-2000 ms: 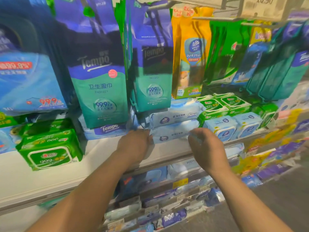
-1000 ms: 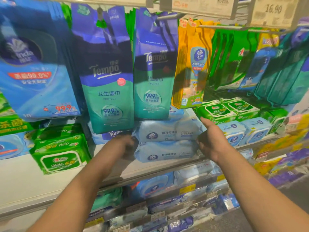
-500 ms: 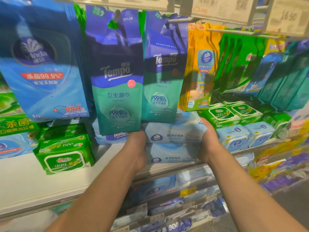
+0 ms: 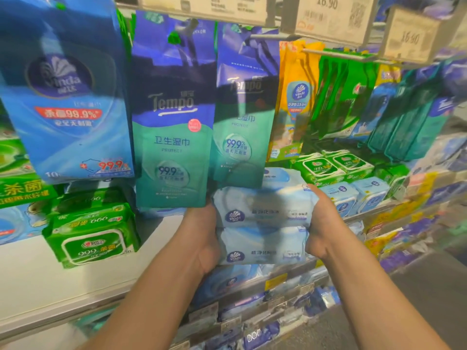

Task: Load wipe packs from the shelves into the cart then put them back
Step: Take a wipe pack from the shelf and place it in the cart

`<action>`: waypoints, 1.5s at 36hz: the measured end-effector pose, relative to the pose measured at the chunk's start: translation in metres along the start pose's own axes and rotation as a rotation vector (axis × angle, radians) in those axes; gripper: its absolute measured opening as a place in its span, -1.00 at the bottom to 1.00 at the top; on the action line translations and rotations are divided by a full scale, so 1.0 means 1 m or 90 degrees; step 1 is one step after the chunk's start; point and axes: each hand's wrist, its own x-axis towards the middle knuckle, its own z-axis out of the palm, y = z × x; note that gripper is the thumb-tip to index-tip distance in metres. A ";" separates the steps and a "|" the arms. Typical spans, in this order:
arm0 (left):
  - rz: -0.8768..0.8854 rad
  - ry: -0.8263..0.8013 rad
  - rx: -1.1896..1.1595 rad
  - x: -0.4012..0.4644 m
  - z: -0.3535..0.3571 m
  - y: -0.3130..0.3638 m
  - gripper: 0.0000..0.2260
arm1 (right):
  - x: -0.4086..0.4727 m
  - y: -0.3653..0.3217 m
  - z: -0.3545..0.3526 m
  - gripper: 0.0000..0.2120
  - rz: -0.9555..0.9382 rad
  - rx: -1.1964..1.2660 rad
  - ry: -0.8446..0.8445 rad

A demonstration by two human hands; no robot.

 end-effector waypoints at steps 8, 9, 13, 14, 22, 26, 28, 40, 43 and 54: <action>0.008 -0.016 0.011 -0.015 0.000 -0.007 -0.71 | -0.025 0.002 0.003 -0.53 0.013 -0.024 0.018; 0.005 -0.021 0.011 -0.013 -0.002 -0.009 -0.74 | -0.026 0.003 0.000 -0.52 0.016 -0.023 0.026; -0.024 -0.060 0.020 -0.014 0.000 -0.014 -0.58 | -0.035 0.002 -0.003 -0.53 0.017 -0.010 0.025; -0.029 -0.065 0.029 -0.016 0.003 -0.015 -0.58 | -0.037 0.001 -0.003 -0.53 0.013 -0.006 0.027; -0.027 -0.082 0.001 -0.040 0.030 -0.025 -0.55 | -0.046 -0.004 -0.018 -0.69 0.022 -0.001 0.030; 0.002 -0.058 -0.003 -0.058 0.048 -0.037 -0.62 | -0.049 -0.004 -0.032 -0.63 -0.005 0.020 0.014; 0.022 -0.029 0.002 -0.064 0.055 -0.046 -0.61 | -0.055 -0.003 -0.041 -0.54 -0.009 0.037 -0.022; 0.124 0.141 -0.041 -0.104 0.063 -0.094 -0.69 | -0.079 0.024 -0.069 -0.44 0.090 0.047 -0.236; 0.201 0.140 -0.054 -0.125 0.056 -0.104 -0.66 | -0.086 0.034 -0.063 -0.45 0.130 0.092 -0.303; 0.329 0.236 -0.103 -0.215 0.013 -0.119 -0.62 | -0.134 0.079 0.003 -0.55 0.108 0.044 -0.362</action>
